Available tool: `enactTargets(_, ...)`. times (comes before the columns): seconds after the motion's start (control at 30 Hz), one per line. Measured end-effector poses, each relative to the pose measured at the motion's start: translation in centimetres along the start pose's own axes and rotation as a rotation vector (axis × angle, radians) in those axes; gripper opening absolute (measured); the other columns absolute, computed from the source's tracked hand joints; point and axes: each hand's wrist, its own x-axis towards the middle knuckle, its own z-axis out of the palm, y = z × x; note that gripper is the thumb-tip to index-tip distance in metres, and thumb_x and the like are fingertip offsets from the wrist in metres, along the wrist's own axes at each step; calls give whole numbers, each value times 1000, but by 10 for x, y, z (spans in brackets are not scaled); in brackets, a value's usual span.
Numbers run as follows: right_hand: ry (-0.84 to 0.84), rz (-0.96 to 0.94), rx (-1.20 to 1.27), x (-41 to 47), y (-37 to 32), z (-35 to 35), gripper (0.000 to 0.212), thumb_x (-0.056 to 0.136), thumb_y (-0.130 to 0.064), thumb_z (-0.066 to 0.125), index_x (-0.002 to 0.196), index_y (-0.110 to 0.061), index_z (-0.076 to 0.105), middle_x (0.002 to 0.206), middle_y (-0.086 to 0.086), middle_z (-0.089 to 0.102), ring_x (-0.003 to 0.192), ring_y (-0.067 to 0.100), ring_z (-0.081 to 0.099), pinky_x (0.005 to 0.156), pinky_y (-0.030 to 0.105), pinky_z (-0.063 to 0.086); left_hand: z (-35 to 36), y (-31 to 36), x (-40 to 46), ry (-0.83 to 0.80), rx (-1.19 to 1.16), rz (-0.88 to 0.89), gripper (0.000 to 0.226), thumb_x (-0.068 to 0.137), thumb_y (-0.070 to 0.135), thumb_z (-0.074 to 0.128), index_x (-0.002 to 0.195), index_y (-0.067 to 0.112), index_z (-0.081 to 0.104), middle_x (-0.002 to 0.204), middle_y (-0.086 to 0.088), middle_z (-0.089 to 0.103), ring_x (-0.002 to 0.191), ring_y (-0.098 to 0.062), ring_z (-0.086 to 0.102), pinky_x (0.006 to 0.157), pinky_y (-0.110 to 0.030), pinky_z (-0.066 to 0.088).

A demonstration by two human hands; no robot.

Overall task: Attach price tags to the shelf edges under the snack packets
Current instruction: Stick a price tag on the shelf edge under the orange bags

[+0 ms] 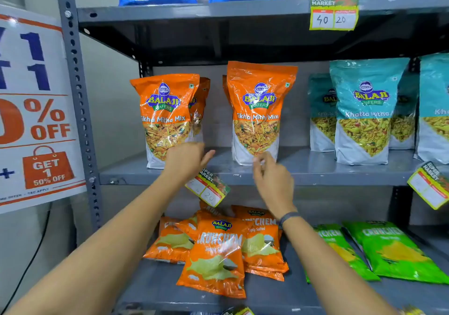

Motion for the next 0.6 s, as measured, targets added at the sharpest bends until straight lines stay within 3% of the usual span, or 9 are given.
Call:
enactTargets(0.2,-326,219,348,-30,-18,42,22,88,-45,57,86,-24,48,79,-2,69,87,26,66,68,36,49,13,-15,-18,-170,-130,-50,47,90,54,43,76,11,56,72,-8,64,73,-26,60,53,-30,36)
enactTargets(0.33,-329,343,515,-23,-26,53,24,81,-31,70,76,-25,47,74,0,63,84,27,66,75,42,54,16,-10,-17,-260,-215,-48,38,95,41,44,68,14,44,68,-12,58,65,-25,52,44,-28,23)
enactTargets(0.5,-302,395,557,-15,-24,56,32,80,-18,72,67,-29,45,81,14,68,82,34,67,78,49,57,15,-6,-14,-324,-308,-77,38,98,35,40,68,11,47,70,-11,56,73,-30,57,55,-31,31)
enactTargets(0.6,-317,393,558,-14,-21,56,28,81,-18,72,69,-26,48,85,18,70,81,35,68,77,48,58,17,-8,-16,-298,-316,-72,36,98,35,39,70,13,48,70,-10,56,68,-24,52,48,-27,25)
